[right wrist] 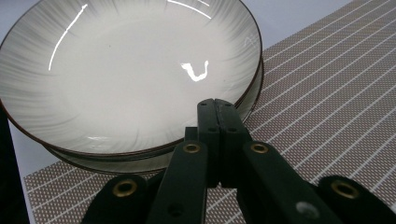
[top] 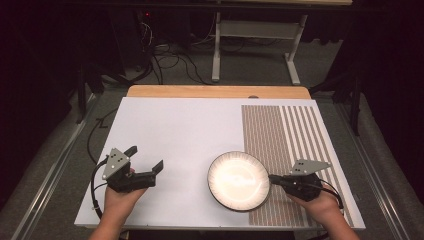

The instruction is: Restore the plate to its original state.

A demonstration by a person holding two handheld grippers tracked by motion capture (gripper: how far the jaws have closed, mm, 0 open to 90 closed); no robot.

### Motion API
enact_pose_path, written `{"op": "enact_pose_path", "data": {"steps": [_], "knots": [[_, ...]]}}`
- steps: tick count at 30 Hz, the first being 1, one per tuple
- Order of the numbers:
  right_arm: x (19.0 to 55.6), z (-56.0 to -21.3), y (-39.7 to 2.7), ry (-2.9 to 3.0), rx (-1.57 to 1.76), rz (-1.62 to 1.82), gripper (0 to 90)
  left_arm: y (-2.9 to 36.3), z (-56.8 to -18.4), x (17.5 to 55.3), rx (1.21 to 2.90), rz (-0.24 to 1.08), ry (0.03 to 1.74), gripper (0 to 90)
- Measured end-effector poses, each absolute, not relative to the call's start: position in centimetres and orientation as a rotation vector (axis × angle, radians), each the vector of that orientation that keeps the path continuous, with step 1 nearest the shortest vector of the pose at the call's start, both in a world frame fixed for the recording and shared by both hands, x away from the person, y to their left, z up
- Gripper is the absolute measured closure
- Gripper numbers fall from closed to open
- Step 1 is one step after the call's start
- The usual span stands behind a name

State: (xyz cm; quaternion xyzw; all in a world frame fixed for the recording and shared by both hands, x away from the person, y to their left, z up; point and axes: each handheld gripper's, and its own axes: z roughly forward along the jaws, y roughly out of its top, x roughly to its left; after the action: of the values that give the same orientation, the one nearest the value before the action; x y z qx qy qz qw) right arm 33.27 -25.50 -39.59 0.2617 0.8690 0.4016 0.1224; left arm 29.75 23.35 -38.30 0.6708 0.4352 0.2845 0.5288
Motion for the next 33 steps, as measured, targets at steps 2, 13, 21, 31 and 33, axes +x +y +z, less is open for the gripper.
{"op": "enact_pose_path", "data": {"steps": [2, 13, 21, 31, 33], "knots": [[33.3, -39.5, -25.9, 2.524, 0.776, 1.178, 90.0, 23.3, -38.3, 29.8, 1.603, 0.678, 1.040, 0.4], [33.3, -39.1, -26.5, 2.495, 0.790, 1.189, 90.0, 23.4, -38.3, 29.8, 1.605, 0.677, 1.041, 0.5], [33.2, -38.4, -27.7, 2.357, 0.863, 1.224, 90.0, 23.4, -38.4, 29.8, 1.612, 0.676, 1.042, 0.5], [32.7, -37.6, -29.0, 2.212, 0.947, 1.285, 88.4, 23.2, -38.4, 29.9, 1.622, 0.674, 1.038, 0.5], [32.5, -37.5, -29.2, 2.184, 0.961, 1.304, 84.2, 23.2, -38.5, 29.9, 1.621, 0.670, 1.040, 0.5]]}}
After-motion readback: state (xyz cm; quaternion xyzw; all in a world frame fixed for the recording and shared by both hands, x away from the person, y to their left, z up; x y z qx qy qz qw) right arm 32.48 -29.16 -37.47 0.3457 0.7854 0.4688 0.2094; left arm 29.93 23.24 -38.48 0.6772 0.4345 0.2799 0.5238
